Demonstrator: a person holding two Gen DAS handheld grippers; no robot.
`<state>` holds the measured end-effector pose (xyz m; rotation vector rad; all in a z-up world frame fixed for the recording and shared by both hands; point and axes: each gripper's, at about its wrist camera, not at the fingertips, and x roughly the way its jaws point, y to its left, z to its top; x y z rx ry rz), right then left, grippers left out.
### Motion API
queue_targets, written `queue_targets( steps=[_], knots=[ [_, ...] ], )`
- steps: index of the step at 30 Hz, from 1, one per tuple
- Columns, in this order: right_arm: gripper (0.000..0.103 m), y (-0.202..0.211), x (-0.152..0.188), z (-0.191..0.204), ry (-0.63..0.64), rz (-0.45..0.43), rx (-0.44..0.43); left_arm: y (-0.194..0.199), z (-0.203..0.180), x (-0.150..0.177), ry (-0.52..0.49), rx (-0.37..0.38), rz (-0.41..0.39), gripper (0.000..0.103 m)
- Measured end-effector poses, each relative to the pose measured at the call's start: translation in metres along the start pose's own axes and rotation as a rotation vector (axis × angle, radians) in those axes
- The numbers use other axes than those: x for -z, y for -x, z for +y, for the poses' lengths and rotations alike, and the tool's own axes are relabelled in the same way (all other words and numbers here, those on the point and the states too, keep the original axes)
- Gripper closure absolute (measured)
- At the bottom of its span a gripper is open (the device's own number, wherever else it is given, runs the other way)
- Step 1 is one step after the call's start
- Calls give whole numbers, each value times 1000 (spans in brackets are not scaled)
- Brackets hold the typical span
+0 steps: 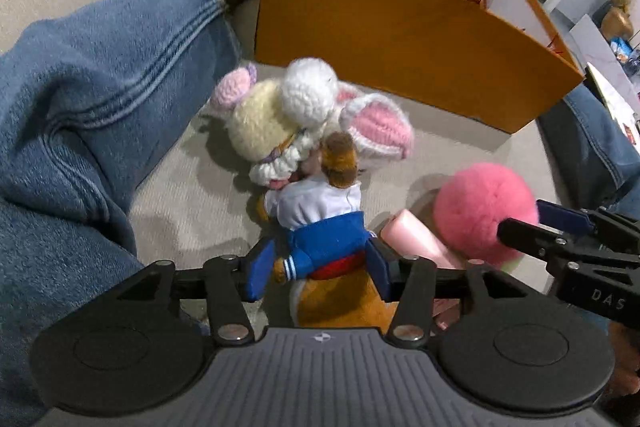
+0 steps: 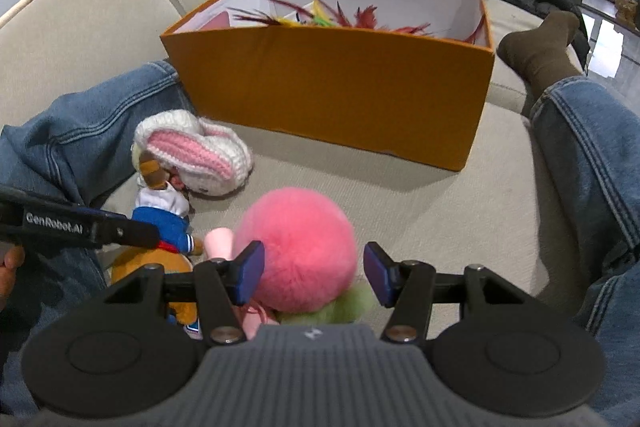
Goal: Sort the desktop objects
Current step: 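Grasp the sailor-suit plush with left tool while right tool grasps pink pompom, then lower the plush and pompom into the shoebox and open both tools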
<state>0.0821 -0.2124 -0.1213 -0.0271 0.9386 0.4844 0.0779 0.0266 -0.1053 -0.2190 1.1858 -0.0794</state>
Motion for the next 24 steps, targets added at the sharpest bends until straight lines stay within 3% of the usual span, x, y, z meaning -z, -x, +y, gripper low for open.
queue_targets(
  steps=[4,10,15,19,24],
  knots=[
    [46,-7,-3,5,46,2,-4,-11,1,-1,18,-4,34,36],
    [46,-23,-4,7,75,29,-28,-29,5,-1,56,91,114,36],
    [46,-39,-7,3,46,48,-57,-36,7,0,65,125,136,47],
    [56,-53,-7,1,14,64,-75,-36,5,1,45,123,131,51],
    [59,-53,-7,4,29,42,-72,-31,6,5,33,126,116,56]
  ],
)
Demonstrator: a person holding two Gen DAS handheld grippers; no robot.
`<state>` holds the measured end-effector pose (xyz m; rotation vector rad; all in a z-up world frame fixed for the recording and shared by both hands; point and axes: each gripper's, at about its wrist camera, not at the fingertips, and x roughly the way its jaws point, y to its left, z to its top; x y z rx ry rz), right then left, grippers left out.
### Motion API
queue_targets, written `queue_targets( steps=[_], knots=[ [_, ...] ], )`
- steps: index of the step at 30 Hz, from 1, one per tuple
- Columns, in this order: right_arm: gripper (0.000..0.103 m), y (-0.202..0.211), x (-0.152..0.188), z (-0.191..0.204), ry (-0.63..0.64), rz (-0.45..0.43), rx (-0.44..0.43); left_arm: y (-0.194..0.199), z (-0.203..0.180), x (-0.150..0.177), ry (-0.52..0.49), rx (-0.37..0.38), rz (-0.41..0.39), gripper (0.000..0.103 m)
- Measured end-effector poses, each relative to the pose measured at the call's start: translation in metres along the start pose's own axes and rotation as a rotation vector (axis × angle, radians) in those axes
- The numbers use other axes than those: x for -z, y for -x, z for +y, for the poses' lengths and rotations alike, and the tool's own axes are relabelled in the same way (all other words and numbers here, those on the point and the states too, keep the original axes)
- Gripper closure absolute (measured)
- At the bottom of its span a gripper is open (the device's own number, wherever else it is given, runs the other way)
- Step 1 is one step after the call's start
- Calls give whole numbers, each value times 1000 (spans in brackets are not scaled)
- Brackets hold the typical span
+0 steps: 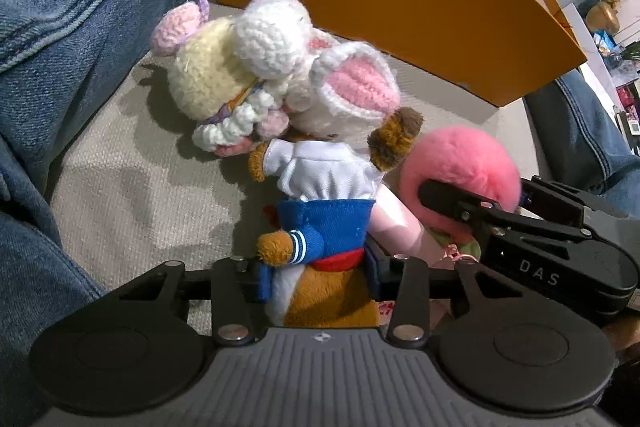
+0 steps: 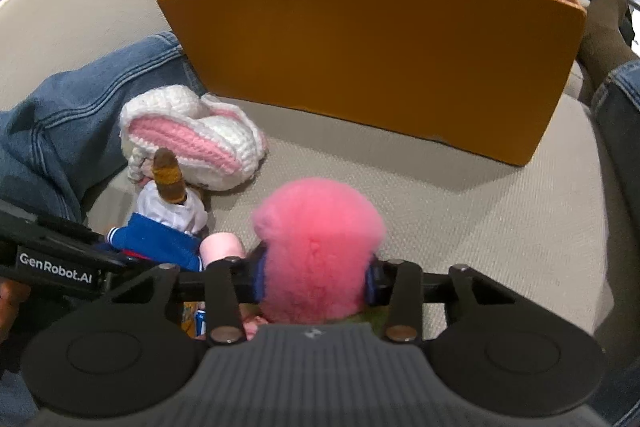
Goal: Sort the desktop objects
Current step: 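Lower the plush and pompom into the shoebox and open both tools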
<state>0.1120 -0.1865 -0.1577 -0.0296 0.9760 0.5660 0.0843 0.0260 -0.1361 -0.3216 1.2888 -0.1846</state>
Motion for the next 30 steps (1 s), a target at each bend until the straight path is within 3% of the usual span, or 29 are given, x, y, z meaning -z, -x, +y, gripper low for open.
queue_targets(
  steps=[6,15,19,30],
  knots=[
    [60,21,1,-5,-39,-66,8,19,-2,9,-23,2,-56,57],
    [60,71,-11,-12,-54,-222,14,78,-10,14,-55,43,-204,57],
    [60,95,-23,-14,-56,-284,2,111,-19,-7,-83,62,-278,57],
    [60,154,-87,-29,-30,-463,-29,142,-66,-63,-198,93,-431,57]
  ],
)
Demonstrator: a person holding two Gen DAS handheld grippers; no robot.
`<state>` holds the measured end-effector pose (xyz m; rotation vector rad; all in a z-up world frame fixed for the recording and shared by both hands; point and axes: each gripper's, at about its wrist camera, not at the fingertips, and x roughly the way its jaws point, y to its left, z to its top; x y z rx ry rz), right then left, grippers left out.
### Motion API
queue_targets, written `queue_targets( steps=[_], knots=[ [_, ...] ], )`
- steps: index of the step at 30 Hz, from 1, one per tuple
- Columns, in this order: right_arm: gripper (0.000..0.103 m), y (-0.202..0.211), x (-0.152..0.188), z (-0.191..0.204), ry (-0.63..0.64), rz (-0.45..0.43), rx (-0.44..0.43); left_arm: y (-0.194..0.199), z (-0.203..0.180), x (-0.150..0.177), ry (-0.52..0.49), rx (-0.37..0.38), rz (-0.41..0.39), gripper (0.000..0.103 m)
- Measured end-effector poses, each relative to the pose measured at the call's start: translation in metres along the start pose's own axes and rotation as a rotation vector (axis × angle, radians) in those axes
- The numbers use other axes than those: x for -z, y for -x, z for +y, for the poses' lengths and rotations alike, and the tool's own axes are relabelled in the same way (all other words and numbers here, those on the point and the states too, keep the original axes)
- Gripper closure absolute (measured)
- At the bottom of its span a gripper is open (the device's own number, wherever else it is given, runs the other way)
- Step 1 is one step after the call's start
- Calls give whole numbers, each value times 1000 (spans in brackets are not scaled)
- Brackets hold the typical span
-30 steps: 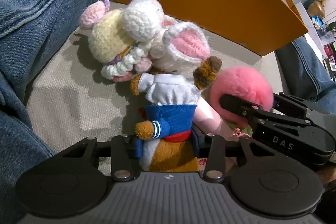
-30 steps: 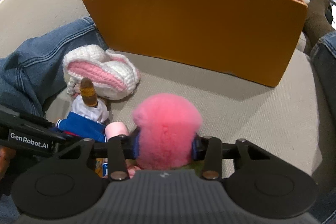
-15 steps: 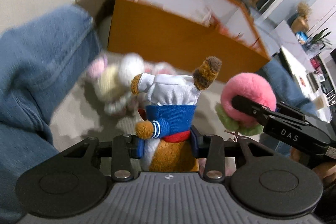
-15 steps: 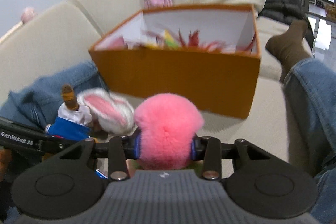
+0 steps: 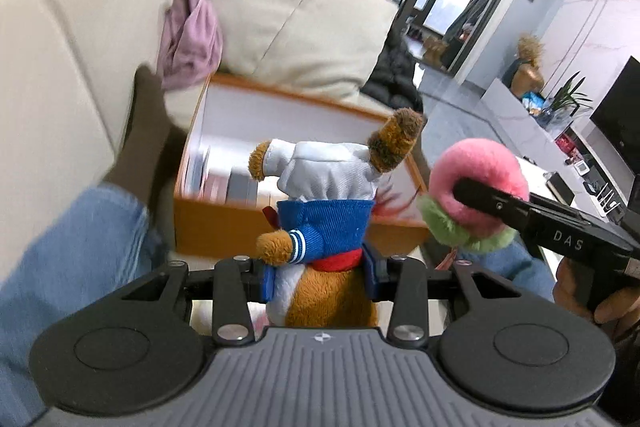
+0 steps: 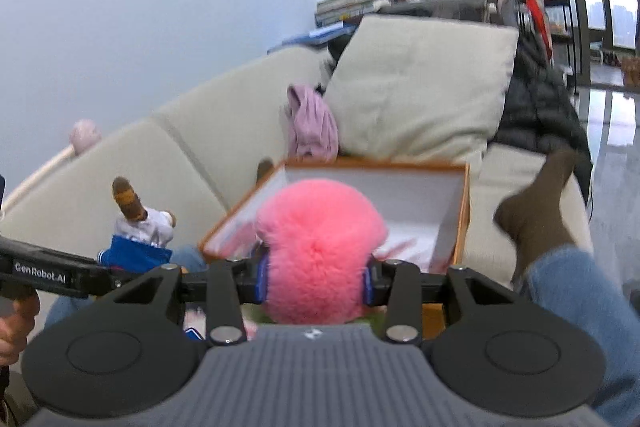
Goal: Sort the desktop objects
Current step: 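Lower the plush and pompom into the shoebox and open both tools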
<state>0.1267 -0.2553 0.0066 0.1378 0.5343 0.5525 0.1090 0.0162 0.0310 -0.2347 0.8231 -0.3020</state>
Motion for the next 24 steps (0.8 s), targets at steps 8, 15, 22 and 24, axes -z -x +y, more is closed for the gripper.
queue_targets(
  steps=[8,15,22,24],
  knots=[
    [60,-19,-40,-4,54,-79,12,-2,-7,-60,-67,-31,-82,57],
    [60,-69,-60,-12,94,-110,7,-58,-7,-114,-126,-77,-45,57],
    [60,-142,-59,-34,122,-22,30,-158,12,-133,-179,-161,160,57],
    [60,-155,-56,-40,118,-1,38,-184,19,-133,-184,-200,231,57]
  ],
)
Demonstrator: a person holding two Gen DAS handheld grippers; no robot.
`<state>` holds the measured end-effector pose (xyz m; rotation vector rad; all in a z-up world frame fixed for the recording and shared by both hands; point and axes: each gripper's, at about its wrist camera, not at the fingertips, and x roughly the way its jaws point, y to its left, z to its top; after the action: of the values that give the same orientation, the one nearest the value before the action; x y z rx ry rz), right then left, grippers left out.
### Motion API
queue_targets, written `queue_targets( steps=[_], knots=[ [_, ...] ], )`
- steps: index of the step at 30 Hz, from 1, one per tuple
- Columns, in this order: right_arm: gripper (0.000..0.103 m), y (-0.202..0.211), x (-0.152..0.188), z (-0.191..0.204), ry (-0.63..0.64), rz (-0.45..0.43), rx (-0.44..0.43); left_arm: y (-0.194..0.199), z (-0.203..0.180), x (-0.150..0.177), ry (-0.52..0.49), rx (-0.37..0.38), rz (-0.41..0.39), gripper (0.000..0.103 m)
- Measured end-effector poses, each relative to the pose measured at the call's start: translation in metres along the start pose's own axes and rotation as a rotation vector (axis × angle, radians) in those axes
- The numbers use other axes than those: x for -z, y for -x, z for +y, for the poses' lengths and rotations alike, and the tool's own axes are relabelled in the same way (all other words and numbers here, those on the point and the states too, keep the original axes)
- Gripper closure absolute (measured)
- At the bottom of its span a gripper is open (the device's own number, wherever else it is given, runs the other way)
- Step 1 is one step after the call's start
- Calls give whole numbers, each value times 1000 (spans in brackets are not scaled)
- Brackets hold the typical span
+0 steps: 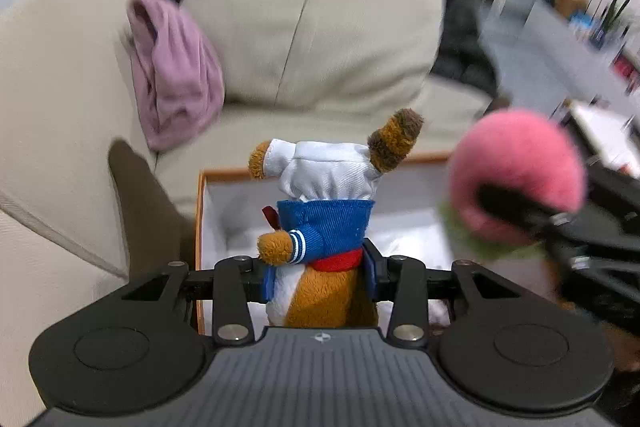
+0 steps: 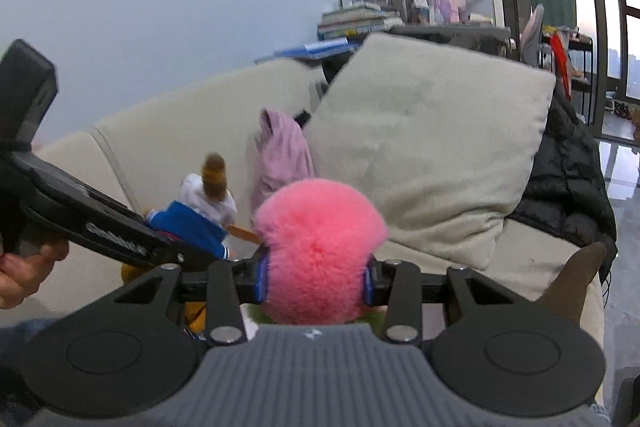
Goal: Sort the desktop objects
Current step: 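Lower the plush and pompom into the shoebox and open both tools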
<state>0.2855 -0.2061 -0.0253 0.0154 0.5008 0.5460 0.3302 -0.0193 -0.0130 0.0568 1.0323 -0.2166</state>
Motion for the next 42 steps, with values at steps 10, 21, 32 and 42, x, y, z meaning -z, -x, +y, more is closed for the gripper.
queue_targets(
  steps=[10,21,32,42],
  knots=[
    [60,-19,16,-12,-39,97,8,-74,7,0,-78,-142,172,56],
    [60,-24,25,-14,-64,148,3,-74,-1,9,-234,-206,139,47],
    [60,-21,27,-14,-95,149,3,-79,-21,14,-308,-160,162,68],
    [60,-18,27,-18,-105,145,4,-91,-19,15,-330,-304,146,72]
  ],
)
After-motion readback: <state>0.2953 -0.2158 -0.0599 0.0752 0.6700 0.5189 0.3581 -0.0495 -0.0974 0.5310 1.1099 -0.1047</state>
